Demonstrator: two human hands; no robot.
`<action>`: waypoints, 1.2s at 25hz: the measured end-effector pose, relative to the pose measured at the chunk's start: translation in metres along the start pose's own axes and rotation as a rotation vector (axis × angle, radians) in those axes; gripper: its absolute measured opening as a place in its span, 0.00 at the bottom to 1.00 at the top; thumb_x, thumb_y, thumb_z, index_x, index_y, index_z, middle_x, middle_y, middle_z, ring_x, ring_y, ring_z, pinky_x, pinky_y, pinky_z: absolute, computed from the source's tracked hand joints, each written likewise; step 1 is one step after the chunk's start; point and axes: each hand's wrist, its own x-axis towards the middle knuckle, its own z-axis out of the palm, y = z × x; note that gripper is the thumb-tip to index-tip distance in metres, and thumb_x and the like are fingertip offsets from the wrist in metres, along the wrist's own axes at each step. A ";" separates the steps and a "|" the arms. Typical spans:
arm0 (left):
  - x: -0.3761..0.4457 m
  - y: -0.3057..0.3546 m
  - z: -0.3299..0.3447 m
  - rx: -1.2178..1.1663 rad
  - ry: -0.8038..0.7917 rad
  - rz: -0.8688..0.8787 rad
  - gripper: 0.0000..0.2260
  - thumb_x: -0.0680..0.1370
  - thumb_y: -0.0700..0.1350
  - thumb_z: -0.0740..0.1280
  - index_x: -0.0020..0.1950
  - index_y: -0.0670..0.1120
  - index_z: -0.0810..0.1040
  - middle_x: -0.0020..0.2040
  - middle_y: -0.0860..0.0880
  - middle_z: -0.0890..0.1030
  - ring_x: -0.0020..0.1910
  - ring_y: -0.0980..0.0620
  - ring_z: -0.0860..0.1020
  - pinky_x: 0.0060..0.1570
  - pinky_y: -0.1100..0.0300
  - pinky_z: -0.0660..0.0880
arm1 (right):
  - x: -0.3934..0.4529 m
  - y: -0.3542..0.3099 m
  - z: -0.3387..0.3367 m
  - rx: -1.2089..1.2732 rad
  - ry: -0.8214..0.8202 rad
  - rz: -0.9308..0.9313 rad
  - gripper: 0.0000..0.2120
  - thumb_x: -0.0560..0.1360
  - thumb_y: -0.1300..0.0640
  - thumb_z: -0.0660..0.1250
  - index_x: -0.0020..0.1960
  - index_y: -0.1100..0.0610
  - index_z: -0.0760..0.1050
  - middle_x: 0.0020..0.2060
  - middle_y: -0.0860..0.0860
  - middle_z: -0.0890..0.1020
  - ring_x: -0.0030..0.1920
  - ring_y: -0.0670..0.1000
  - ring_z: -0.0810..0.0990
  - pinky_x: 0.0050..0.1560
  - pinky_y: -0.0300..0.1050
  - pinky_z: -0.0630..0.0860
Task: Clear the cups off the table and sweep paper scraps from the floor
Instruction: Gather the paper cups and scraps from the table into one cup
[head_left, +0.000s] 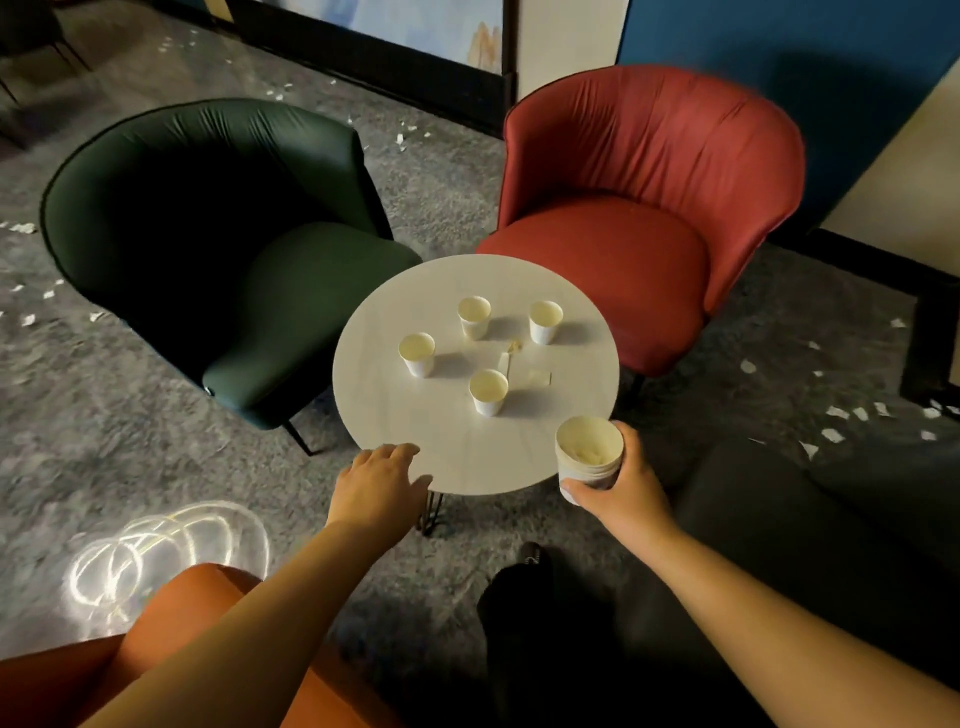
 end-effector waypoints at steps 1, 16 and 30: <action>0.018 -0.001 -0.002 0.007 0.005 -0.016 0.21 0.79 0.58 0.60 0.71 0.53 0.68 0.69 0.50 0.73 0.67 0.46 0.69 0.64 0.48 0.68 | 0.021 -0.002 0.005 -0.004 -0.012 -0.008 0.40 0.61 0.53 0.80 0.67 0.46 0.63 0.54 0.43 0.73 0.54 0.51 0.76 0.49 0.44 0.75; 0.283 -0.019 0.051 0.057 -0.112 -0.130 0.40 0.72 0.54 0.74 0.77 0.57 0.53 0.78 0.46 0.51 0.74 0.41 0.57 0.65 0.44 0.68 | 0.214 0.027 0.070 -0.013 -0.030 -0.068 0.42 0.59 0.56 0.82 0.67 0.53 0.64 0.54 0.36 0.72 0.55 0.44 0.74 0.50 0.41 0.77; 0.350 0.049 0.044 -0.498 0.372 0.150 0.36 0.73 0.52 0.73 0.76 0.55 0.59 0.64 0.45 0.69 0.60 0.46 0.72 0.57 0.56 0.72 | 0.245 0.044 0.100 0.010 0.128 0.039 0.41 0.59 0.55 0.82 0.66 0.54 0.65 0.55 0.40 0.74 0.54 0.42 0.74 0.49 0.44 0.79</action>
